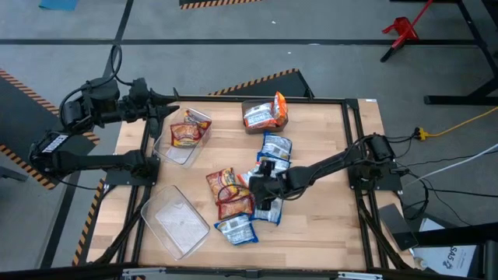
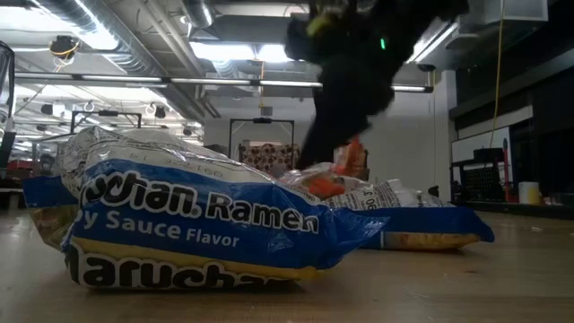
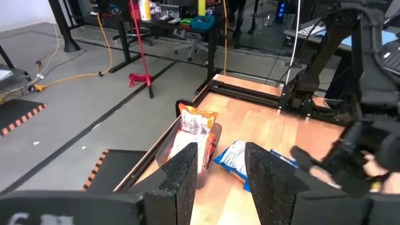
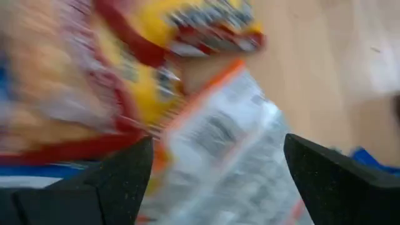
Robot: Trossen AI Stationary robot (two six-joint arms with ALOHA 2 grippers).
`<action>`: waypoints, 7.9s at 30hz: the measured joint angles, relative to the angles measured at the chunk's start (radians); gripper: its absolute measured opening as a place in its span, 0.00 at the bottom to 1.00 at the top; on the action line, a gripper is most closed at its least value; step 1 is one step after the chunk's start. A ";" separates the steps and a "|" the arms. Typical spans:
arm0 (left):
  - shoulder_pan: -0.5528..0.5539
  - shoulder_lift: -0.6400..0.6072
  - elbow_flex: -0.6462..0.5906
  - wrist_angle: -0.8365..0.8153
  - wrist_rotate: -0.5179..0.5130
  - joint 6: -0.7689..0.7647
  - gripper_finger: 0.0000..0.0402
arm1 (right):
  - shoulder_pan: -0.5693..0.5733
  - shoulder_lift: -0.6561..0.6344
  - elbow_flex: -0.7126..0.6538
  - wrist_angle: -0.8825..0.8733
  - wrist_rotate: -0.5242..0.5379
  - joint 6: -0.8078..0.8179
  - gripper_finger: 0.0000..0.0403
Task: Sort Maruchan noodles
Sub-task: Put the orange noodle pack into the black bin, then put the middle blue noodle pack into the bottom transparent bin
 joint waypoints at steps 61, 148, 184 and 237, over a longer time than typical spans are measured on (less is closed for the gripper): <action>0.000 -0.006 0.000 -0.074 -0.008 0.076 0.32 | -0.111 0.145 0.361 -0.390 -0.303 0.031 0.02; 0.000 -0.006 0.000 -0.073 -0.528 -0.004 0.32 | -0.877 0.143 0.501 -0.347 -0.616 -0.890 0.01; 0.000 -0.006 0.000 -0.075 -0.521 -0.006 0.32 | -0.864 0.019 0.466 -0.380 -0.654 -0.653 0.48; 0.000 -0.006 0.000 -0.118 -0.284 0.053 0.32 | -0.435 -0.588 -0.427 -0.334 -0.395 0.876 0.65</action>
